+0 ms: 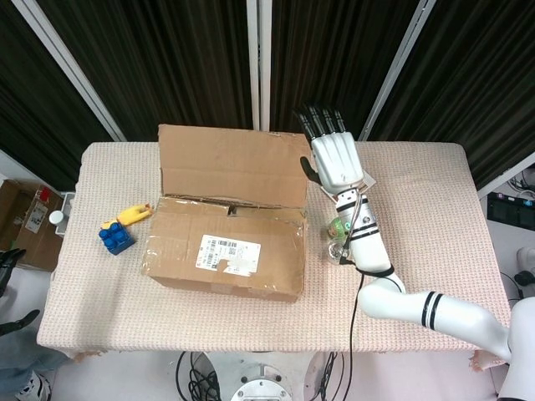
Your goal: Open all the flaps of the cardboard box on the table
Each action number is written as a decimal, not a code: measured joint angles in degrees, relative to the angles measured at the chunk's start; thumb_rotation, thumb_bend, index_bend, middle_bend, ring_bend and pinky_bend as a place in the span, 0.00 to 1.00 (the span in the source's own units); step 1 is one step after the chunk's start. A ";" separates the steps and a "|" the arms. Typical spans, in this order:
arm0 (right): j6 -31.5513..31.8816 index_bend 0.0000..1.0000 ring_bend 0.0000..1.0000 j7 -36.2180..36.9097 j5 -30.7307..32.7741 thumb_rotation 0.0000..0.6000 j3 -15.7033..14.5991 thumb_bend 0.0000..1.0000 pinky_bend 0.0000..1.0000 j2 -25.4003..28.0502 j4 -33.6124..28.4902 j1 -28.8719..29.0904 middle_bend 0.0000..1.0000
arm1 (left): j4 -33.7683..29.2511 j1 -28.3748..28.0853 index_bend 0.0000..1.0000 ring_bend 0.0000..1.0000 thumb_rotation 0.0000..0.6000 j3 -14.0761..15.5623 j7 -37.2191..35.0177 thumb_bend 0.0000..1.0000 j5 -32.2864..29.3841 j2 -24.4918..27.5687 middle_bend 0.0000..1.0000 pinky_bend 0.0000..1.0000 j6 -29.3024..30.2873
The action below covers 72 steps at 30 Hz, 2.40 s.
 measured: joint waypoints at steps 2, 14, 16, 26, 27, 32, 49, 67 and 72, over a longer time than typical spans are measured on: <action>0.54 0.00 0.00 1.17 -0.30 1.00 -0.08 0.31 0.00 0.71 -0.39 -0.27 0.00 | 0.00 -0.09 0.10 0.12 1.00 -0.06 -0.01 0.00 -0.14 0.00 0.14 0.22 -0.16; 11.76 0.00 0.00 10.50 -13.75 1.00 -6.25 0.33 0.00 13.57 -12.01 -14.11 0.00 | -3.48 -4.78 0.12 0.12 1.00 -2.25 -5.81 0.00 2.66 3.35 0.14 0.23 -2.23; 14.86 0.00 0.00 13.29 -16.26 1.00 -7.85 0.33 0.00 16.24 -13.55 -17.94 0.00 | -5.56 -7.27 0.13 0.12 1.00 -3.30 -8.01 0.02 3.21 4.97 0.15 0.23 -4.15; 33.72 0.00 0.00 30.20 -29.86 1.00 -16.50 0.32 0.00 29.12 -16.63 -37.42 0.00 | -13.97 -23.36 0.15 0.13 1.00 -10.20 -12.54 0.00 -0.22 8.78 0.18 0.23 -22.78; 35.19 0.00 0.00 30.96 -30.82 1.00 -16.98 0.32 0.00 29.85 -16.73 -38.59 0.00 | -14.50 -25.71 0.16 0.14 1.00 -11.04 -12.28 0.00 -1.54 8.49 0.19 0.24 -25.83; 43.09 0.00 0.00 33.92 -35.63 1.00 -19.45 0.32 0.00 32.19 -16.22 -44.94 0.00 | -15.06 -35.71 0.21 0.16 0.83 -14.02 -9.51 0.00 -9.69 5.04 0.22 0.25 -38.41; 49.21 0.00 0.00 45.58 -34.71 1.00 -21.42 0.32 0.00 28.40 -5.56 -53.71 0.00 | -6.28 -52.75 0.25 0.15 0.23 -16.39 -5.31 0.00 -27.84 -9.33 0.26 0.23 -54.99; 47.67 0.00 0.00 46.26 -35.42 1.00 -19.65 0.32 0.00 28.08 -5.66 -53.85 0.00 | -6.19 -56.10 0.23 0.15 0.14 -13.39 -2.29 0.00 -34.60 -7.23 0.42 0.23 -58.45; 47.10 0.00 0.00 46.49 -35.09 1.00 -19.25 0.32 0.00 27.87 -5.52 -53.91 0.00 | -7.67 -55.75 0.22 0.15 0.14 -14.31 -3.80 0.00 -33.72 -5.82 0.43 0.23 -58.29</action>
